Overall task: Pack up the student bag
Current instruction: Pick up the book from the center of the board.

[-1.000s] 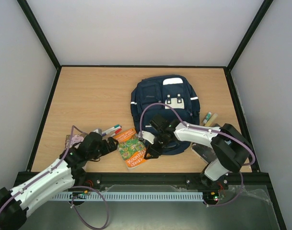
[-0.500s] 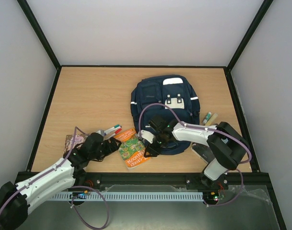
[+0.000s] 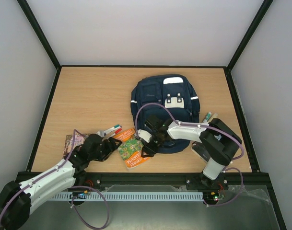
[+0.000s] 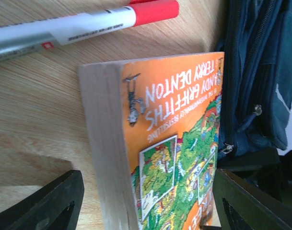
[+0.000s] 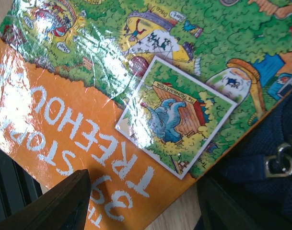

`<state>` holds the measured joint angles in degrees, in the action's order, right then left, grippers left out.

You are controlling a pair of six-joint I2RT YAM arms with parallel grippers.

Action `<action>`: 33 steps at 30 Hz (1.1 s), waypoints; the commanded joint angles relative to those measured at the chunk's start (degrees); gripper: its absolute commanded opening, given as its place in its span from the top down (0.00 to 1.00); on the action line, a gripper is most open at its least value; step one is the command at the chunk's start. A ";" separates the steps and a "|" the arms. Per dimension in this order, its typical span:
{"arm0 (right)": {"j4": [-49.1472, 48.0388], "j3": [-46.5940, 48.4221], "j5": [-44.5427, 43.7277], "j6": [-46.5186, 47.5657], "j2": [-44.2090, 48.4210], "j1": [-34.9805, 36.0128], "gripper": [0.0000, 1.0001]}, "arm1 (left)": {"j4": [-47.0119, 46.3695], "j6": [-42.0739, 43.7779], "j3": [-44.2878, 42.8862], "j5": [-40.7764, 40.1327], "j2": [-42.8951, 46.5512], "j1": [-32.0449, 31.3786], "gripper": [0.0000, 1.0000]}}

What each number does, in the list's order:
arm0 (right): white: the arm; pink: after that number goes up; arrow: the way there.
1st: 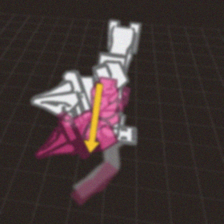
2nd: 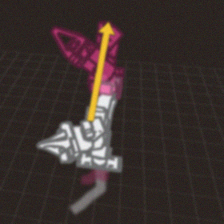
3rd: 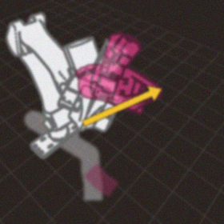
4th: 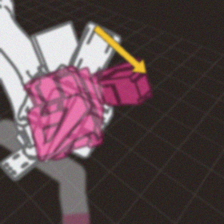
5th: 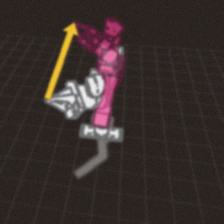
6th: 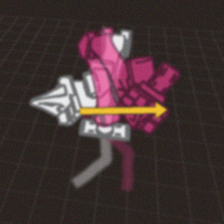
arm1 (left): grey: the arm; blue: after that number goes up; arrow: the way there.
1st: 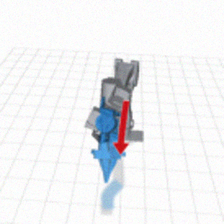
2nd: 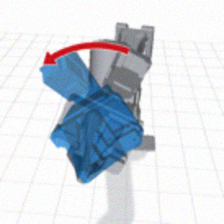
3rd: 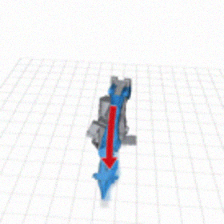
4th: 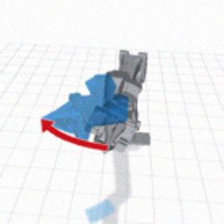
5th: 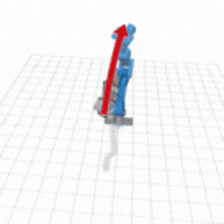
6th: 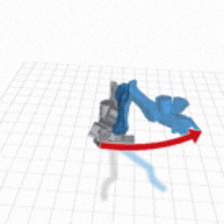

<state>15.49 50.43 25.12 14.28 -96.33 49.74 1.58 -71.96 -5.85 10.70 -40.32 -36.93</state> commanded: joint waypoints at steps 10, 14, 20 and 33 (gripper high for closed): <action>2.85 0.35 -5.10 0.93 -6.51 -0.30 0.40 | -3.56 -0.88 4.46 4.94 -4.00 0.63 0.18; 6.80 5.60 1.04 -0.96 -7.74 -0.27 0.30 | -0.13 -1.27 3.74 3.97 -3.91 0.58 0.19; 11.32 12.97 -3.14 -9.99 -14.45 -0.50 0.24 | 14.17 -2.30 2.51 0.58 -3.26 0.59 0.37; 11.36 12.91 6.72 -16.38 -20.80 -1.70 0.17 | 13.00 0.19 5.08 2.52 -9.83 0.72 0.60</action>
<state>25.50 65.98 31.70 -0.10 -108.44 48.29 2.37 -73.43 -5.43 12.40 -43.11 -36.25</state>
